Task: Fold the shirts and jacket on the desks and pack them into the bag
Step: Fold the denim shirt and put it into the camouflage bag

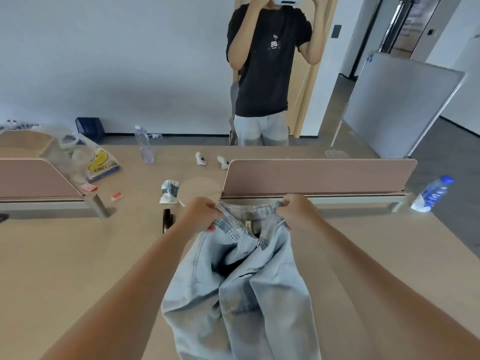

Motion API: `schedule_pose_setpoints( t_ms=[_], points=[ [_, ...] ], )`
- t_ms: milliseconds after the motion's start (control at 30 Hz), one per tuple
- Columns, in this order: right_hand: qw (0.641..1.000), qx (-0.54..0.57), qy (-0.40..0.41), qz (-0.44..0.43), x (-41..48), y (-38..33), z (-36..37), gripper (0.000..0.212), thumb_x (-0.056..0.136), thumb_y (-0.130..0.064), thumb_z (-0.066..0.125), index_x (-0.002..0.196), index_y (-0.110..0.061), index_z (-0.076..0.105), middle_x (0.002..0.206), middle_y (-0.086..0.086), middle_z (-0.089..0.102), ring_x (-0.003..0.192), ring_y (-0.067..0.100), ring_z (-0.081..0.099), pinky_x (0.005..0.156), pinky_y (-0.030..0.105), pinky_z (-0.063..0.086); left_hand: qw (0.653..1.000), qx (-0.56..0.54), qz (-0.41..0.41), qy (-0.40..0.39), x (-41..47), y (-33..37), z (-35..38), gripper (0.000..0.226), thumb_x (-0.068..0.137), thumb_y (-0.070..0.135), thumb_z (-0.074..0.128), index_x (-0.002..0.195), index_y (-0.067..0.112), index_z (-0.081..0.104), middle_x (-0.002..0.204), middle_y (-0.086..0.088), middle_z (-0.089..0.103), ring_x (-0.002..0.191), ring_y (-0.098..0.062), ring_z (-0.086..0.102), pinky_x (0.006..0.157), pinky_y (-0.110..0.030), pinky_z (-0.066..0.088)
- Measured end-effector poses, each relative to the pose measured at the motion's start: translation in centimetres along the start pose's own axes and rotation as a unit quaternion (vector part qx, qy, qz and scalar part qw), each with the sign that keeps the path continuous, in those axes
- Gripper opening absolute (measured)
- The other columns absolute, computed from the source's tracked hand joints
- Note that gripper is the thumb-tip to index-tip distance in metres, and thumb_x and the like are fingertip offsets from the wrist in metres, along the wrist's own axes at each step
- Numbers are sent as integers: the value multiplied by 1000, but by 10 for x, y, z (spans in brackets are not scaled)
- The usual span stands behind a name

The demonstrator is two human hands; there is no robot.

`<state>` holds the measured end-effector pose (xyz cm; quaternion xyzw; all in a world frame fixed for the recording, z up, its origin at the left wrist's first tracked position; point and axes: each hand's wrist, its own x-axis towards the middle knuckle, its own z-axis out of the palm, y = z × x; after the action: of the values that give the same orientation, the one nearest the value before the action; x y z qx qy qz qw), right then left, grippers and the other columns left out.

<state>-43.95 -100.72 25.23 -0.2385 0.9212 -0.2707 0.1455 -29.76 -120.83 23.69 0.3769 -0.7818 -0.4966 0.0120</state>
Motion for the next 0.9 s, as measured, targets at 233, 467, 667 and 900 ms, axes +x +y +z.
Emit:
schedule_pose_setpoints(
  t_ms=[233, 467, 667, 900],
  points=[
    [987, 122, -87, -55, 89, 11, 40, 23, 89, -16, 57, 110, -11, 65, 100, 7, 67, 93, 34, 69, 79, 43, 54, 998, -8, 11, 58, 40, 11, 32, 47, 94, 13, 62, 140, 12, 51, 140, -14, 54, 126, -32, 55, 104, -48, 49],
    [972, 197, -128, 3, 75, 95, 101, 26, 87, -8, 48, 86, -20, 70, 95, 7, 74, 90, 27, 71, 87, 47, 58, 1000, -11, -21, 1, 19, -44, 114, 24, 98, 7, 54, 117, 15, 66, 114, -9, 70, 100, -22, 69, 94, -43, 56],
    [977, 33, -185, 97, 42, 181, 138, 16, 89, -25, 61, 76, -22, 52, 79, 2, 56, 83, 28, 59, 65, 31, 42, 996, -7, -85, -14, 5, -106, 176, 24, 98, 23, 52, 120, 24, 63, 110, 0, 67, 90, -18, 67, 68, -27, 55],
    [935, -58, -279, 211, -4, 235, 192, 70, 70, -68, 72, 108, -10, 62, 110, 8, 67, 108, 30, 63, 84, 32, 51, 998, -9, -56, -40, 5, -141, 229, 21, 93, 13, 52, 105, 21, 67, 110, 3, 54, 72, -15, 55, 59, -26, 44]
  ],
)
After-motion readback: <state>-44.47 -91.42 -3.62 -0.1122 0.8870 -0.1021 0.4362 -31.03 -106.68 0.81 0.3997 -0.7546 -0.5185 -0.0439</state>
